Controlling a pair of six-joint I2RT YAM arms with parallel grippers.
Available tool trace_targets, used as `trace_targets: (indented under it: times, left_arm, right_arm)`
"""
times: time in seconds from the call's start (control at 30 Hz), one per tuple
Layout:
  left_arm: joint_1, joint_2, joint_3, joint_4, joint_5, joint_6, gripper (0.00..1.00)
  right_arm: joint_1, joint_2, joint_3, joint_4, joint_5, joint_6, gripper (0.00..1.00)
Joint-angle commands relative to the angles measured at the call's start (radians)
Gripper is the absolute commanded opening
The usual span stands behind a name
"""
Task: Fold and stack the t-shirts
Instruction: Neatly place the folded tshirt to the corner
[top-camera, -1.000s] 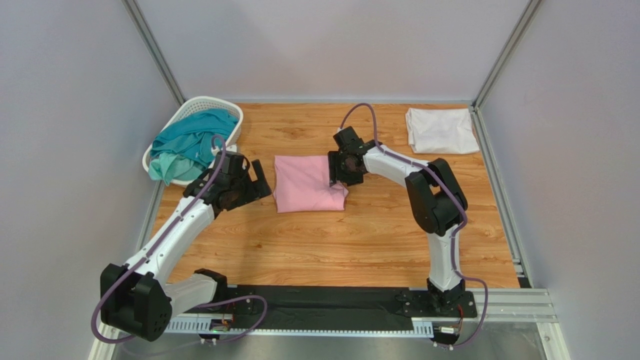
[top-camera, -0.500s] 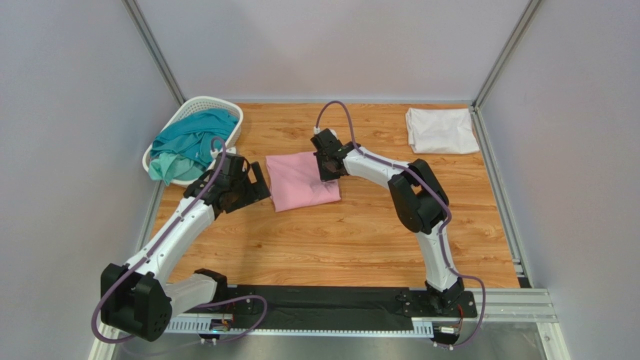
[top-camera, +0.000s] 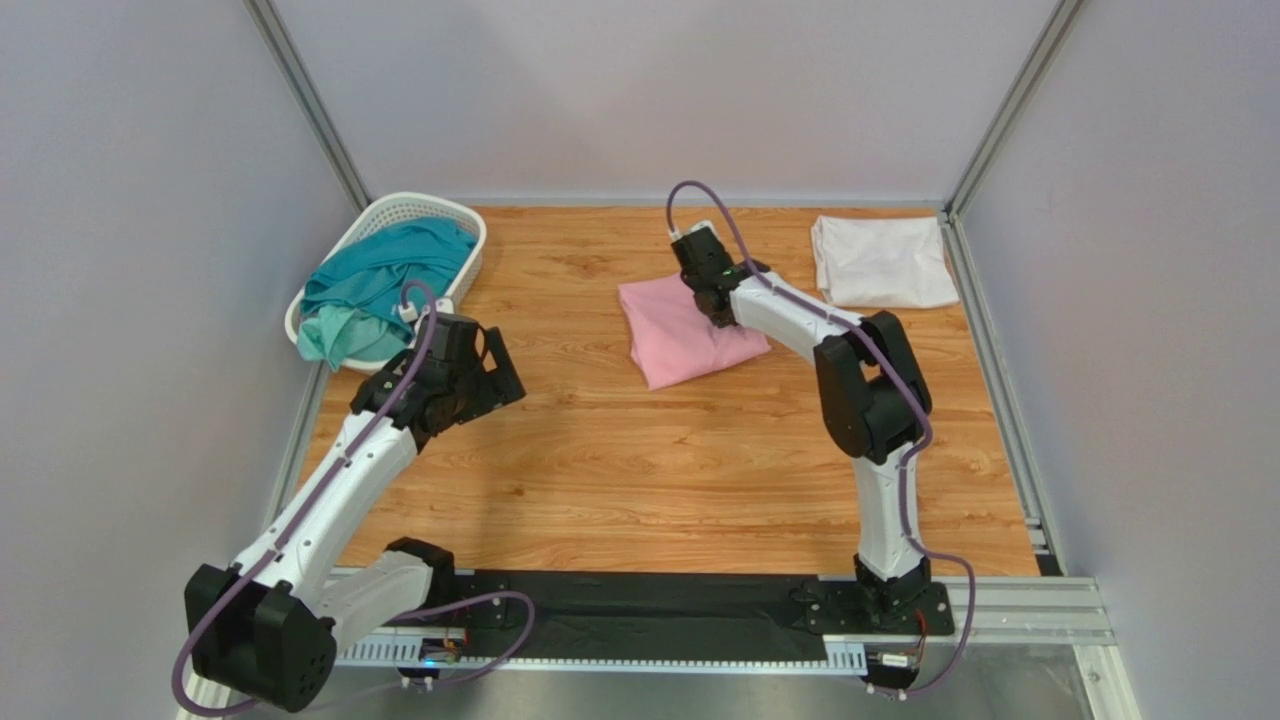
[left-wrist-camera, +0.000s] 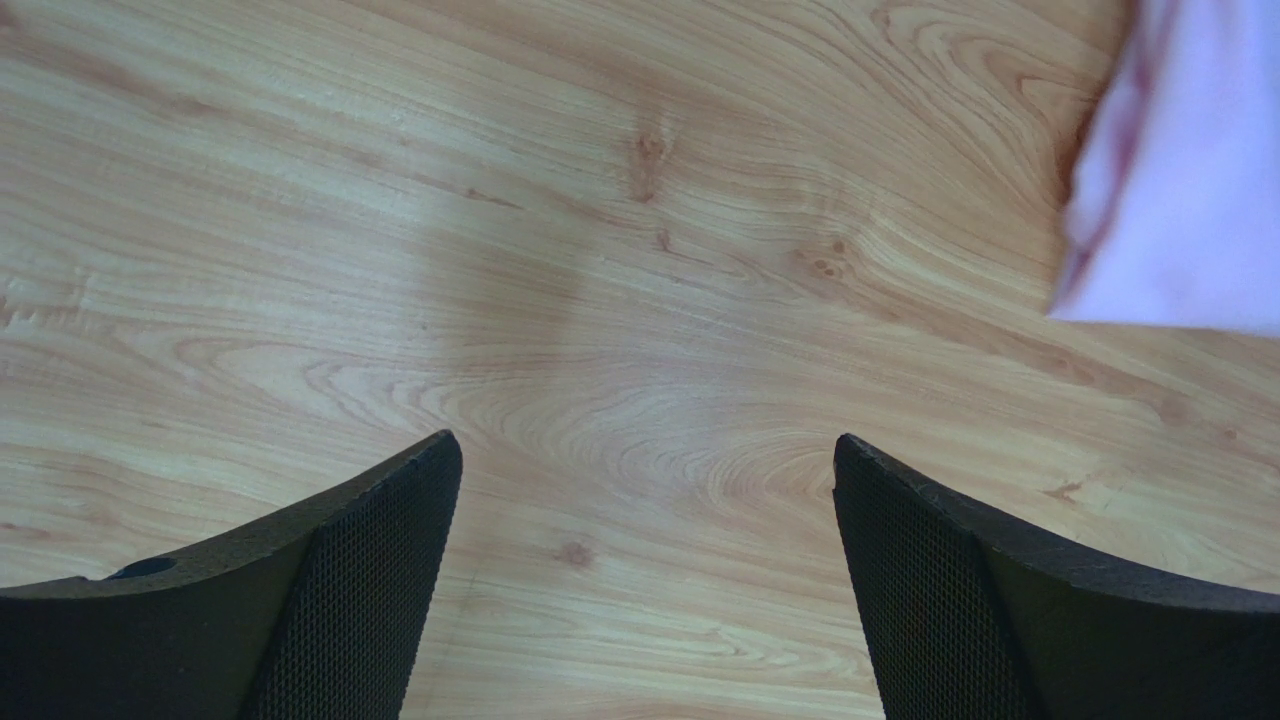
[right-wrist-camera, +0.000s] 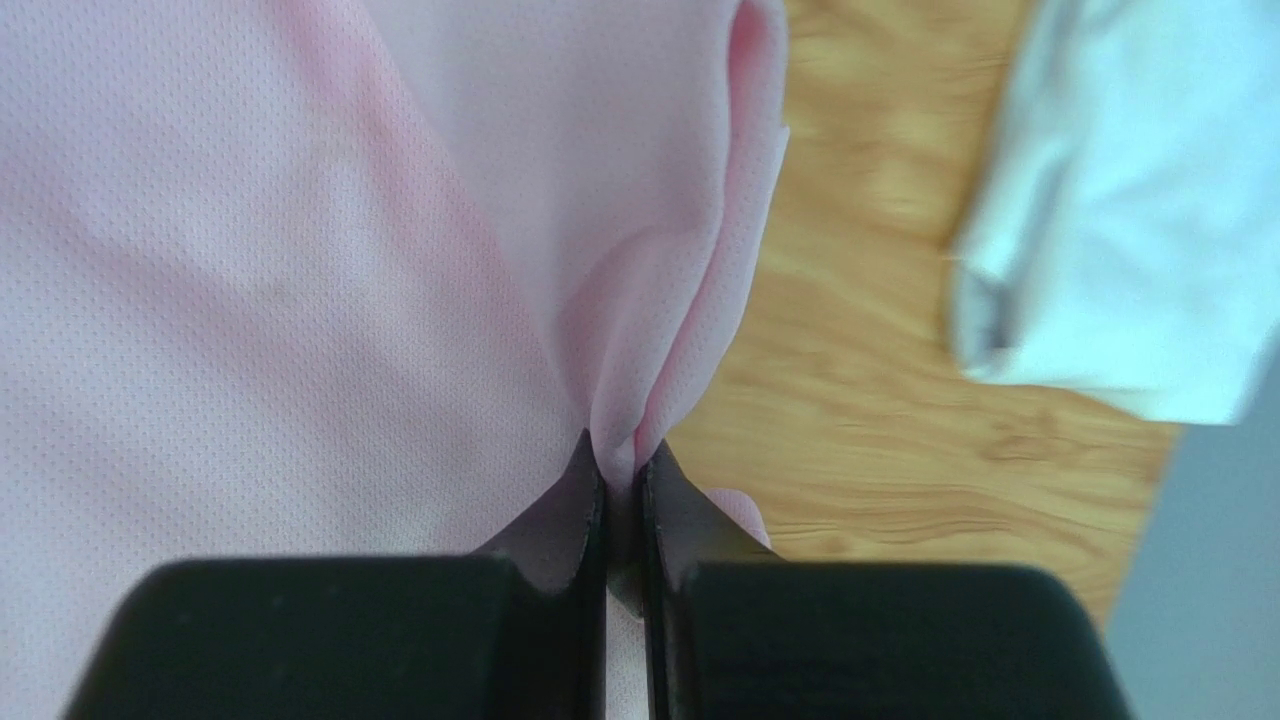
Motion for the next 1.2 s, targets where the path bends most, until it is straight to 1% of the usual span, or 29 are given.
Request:
trace_targets:
  times: [0.0, 0.17, 0.2, 0.3, 0.47, 0.63, 0.83, 0.97, 1.17]
  left_arm:
    - [0.005, -0.009, -0.002, -0.023, -0.040, -0.008, 1.00]
    - [0.005, 0.016, 0.006, -0.028, -0.060, -0.007, 1.00]
    - [0.005, 0.022, 0.012, -0.029, -0.062, -0.005, 1.00]
    - [0.005, 0.047, 0.027, -0.032, -0.073, -0.005, 1.00]
    - [0.006, 0.082, 0.053, -0.038, -0.086, -0.007, 1.00]
    - [0.006, 0.106, 0.073, -0.045, -0.096, -0.004, 1.00]
    - [0.006, 0.131, 0.093, -0.052, -0.105, -0.003, 1.00]
    - [0.006, 0.137, 0.099, -0.052, -0.105, -0.005, 1.00]
    - [0.006, 0.146, 0.109, -0.052, -0.106, -0.005, 1.00]
  right_arm:
    - [-0.087, -0.082, 0.005, 0.089, 0.183, -0.196, 0.00]
    - [-0.187, -0.069, 0.033, 0.161, 0.239, -0.369, 0.00]
    - [-0.197, -0.065, 0.040, 0.193, 0.266, -0.394, 0.00]
    - [-0.247, -0.047, 0.083, 0.231, 0.276, -0.458, 0.00]
    - [-0.306, -0.010, 0.159, 0.271, 0.299, -0.529, 0.00]
    - [-0.349, 0.017, 0.247, 0.275, 0.318, -0.575, 0.00]
    - [-0.376, 0.005, 0.300, 0.273, 0.346, -0.569, 0.00]
    - [-0.388, -0.004, 0.347, 0.249, 0.345, -0.525, 0.00]
    - [-0.427, -0.006, 0.413, 0.144, 0.274, -0.442, 0.00]
